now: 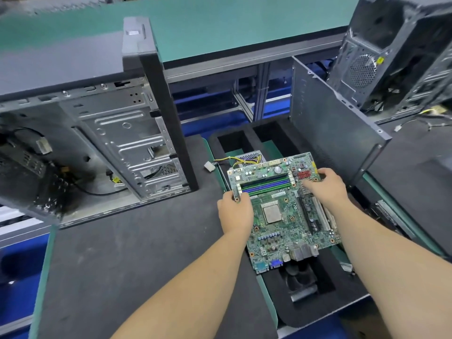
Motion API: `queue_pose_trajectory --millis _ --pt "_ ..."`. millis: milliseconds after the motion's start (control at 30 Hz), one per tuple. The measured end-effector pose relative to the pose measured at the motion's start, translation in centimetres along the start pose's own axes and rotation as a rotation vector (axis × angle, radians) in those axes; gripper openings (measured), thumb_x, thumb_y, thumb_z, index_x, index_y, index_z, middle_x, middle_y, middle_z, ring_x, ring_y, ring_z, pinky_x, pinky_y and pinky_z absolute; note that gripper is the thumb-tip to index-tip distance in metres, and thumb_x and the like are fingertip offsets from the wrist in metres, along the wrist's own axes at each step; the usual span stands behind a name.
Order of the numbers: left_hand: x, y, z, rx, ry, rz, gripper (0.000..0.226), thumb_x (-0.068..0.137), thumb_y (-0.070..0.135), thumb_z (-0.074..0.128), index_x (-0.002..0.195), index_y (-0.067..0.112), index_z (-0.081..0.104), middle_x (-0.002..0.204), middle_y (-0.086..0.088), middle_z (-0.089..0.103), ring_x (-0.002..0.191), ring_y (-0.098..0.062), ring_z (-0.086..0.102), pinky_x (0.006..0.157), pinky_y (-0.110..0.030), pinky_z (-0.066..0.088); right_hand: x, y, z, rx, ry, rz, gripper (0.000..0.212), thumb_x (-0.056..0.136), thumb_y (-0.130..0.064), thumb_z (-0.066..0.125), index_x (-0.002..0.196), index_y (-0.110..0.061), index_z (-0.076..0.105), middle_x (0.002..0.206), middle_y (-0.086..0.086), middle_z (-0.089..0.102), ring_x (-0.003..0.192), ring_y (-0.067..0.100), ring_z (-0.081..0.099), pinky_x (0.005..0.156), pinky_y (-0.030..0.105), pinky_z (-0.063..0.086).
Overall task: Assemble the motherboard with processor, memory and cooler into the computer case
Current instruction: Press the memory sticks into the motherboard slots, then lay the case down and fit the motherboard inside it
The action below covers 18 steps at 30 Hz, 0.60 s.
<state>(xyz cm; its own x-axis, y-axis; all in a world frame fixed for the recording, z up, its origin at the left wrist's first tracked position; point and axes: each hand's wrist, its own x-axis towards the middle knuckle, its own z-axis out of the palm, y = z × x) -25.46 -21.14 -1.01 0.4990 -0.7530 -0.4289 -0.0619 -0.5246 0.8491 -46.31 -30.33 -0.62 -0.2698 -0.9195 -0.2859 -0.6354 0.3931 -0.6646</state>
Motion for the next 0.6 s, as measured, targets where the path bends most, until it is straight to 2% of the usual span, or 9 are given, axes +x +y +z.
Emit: queue_pose_trajectory --millis 133,300,400,500,600 --pt "0.3 0.0 -0.4 0.054 -0.012 0.016 0.045 0.098 0.032 0.045 0.141 0.017 0.045 0.123 -0.012 0.059 0.09 -0.026 0.061 0.074 -0.036 0.049 0.1 0.2 0.5 -0.045 0.0 0.02 0.064 0.084 -0.047 0.069 0.14 -0.023 0.048 0.133 0.013 0.053 0.121 0.036 0.052 0.102 0.05 0.046" --pt "1.1 -0.1 -1.5 0.114 -0.031 0.036 0.04 0.101 0.028 0.042 0.138 0.018 0.05 0.13 -0.002 0.054 0.096 -0.018 0.055 0.077 -0.029 0.04 -0.2 -0.1 1.1 -0.159 0.084 0.057 0.059 0.092 -0.049 0.056 0.144 -0.025 0.045 0.142 0.016 0.044 0.129 0.04 0.043 0.106 0.054 0.038" --pt "1.4 -0.2 -2.6 0.134 0.008 0.025 0.03 0.099 0.026 0.044 0.123 0.017 0.058 0.123 -0.003 0.058 0.099 -0.02 0.056 0.081 -0.032 0.045 -0.9 -1.2 1.3 -0.189 0.189 0.04 0.05 0.095 -0.047 0.05 0.139 -0.022 0.051 0.142 0.017 0.043 0.129 0.04 0.038 0.105 0.055 0.032" --pt "1.8 -0.6 -4.8 0.19 0.098 0.043 0.012 0.094 0.027 0.05 0.091 0.018 0.057 0.095 0.0 0.063 0.079 -0.019 0.056 0.064 -0.03 0.044 -2.2 -3.8 2.0 -0.112 0.326 -0.078 0.036 0.097 -0.036 0.049 0.127 -0.019 0.061 0.136 0.014 0.048 0.125 0.037 0.04 0.104 0.053 0.03" --pt "2.6 -0.3 -8.1 0.174 0.149 0.103 0.011 0.091 0.024 0.051 0.084 0.019 0.058 0.08 0.006 0.06 0.069 -0.017 0.055 0.052 -0.026 0.04 -4.6 -7.9 4.1 -0.041 0.375 -0.291 0.027 0.097 -0.028 0.051 0.116 -0.018 0.066 0.125 0.01 0.056 0.117 0.032 0.046 0.101 0.05 0.033"
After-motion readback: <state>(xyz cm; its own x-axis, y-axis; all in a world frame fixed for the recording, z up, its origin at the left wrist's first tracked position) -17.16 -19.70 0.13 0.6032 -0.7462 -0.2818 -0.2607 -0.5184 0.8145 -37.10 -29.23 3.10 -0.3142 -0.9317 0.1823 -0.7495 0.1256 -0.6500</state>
